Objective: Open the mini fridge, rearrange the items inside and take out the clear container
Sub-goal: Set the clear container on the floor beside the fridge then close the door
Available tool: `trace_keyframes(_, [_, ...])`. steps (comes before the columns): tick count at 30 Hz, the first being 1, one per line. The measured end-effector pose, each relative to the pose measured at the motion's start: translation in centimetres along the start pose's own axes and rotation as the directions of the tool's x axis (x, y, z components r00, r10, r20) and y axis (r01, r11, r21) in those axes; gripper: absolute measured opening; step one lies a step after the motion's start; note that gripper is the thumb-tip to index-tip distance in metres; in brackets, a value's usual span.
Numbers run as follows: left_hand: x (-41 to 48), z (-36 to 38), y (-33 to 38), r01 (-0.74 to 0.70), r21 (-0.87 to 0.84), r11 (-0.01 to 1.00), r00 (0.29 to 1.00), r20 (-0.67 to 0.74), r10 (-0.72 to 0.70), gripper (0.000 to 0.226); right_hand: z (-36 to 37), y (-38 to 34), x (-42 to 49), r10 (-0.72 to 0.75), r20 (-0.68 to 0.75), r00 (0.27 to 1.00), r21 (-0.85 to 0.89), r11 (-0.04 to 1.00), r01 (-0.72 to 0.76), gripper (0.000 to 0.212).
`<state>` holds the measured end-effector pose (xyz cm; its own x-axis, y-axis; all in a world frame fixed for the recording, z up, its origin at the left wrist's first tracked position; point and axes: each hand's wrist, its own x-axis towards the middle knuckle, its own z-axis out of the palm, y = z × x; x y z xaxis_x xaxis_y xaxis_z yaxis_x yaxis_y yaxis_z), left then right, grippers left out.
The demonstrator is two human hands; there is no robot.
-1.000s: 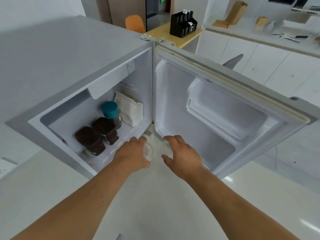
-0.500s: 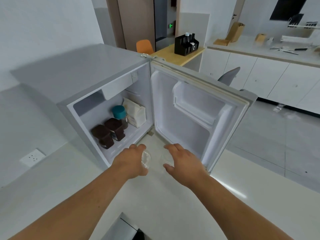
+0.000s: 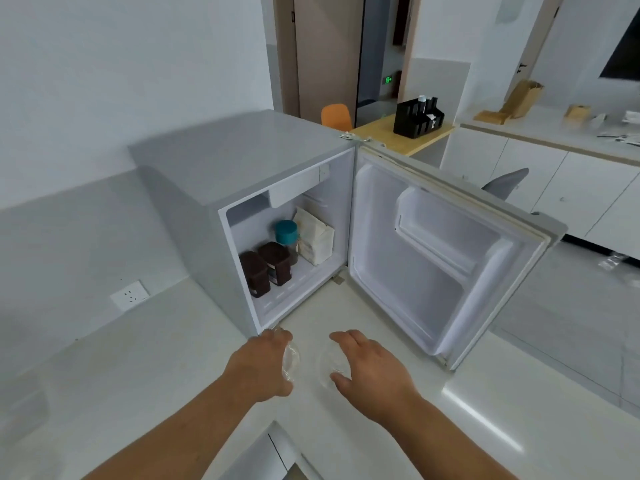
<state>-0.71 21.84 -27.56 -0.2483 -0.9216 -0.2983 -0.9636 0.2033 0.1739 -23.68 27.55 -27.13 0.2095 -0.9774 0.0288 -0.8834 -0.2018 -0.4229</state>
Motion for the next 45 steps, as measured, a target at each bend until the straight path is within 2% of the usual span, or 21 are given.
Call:
trace_keyframes(10, [2.3, -0.3, -8.9, 0.014, 0.01, 1.0, 1.0, -0.004, -0.014, 0.088, 3.5, -5.7, 6.4, -0.025, 0.119, 0.993, -0.046, 0.998, 0.031, 0.061])
trace_keyframes(23, [6.9, 2.3, -20.1, 0.081, 0.02, 0.997, 0.993, 0.09, -0.083, 0.09, 11.3, -11.1, 14.6, -0.041, 0.269, 0.962, -0.057, 0.997, 0.058, 0.06])
trace_keyframes(33, [11.1, 5.6, -24.7, 0.047, 0.027, 0.999, 0.985, 0.168, -0.051, 0.093, 17.2, -12.2, 17.6, 0.008, 0.381, 0.924, -0.09, 0.996, 0.029, 0.057])
trace_keyframes(45, [15.3, 7.9, -27.0, -0.046, 0.067, 0.997, 0.973, 0.227, 0.03, 0.091, 21.0, -12.8, 19.5, 0.053, 0.417, 0.908, -0.125, 0.992, 0.0, 0.056])
